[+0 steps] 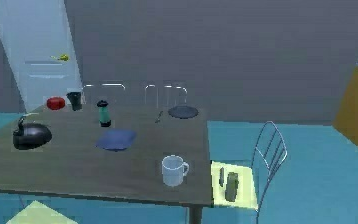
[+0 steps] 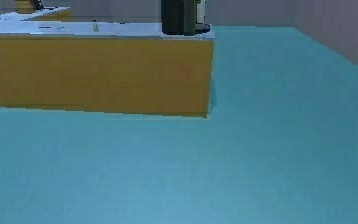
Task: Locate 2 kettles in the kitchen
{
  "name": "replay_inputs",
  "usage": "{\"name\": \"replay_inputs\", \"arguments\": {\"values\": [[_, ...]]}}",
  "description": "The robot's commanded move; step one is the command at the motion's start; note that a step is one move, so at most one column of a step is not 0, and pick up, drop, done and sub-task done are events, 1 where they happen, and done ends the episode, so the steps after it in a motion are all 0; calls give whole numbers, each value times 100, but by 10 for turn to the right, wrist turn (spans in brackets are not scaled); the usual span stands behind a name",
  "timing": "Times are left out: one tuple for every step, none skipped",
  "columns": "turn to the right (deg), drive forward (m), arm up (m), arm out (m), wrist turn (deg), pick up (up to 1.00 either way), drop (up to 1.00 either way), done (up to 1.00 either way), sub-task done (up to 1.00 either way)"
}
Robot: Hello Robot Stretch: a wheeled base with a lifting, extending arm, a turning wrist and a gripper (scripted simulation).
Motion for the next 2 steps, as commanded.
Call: {"name": "replay_inputs", "arguments": {"values": [[-390,0,0,0,0,0,0,0,0],[0,0,0,0,0,0,0,0,100]]}}
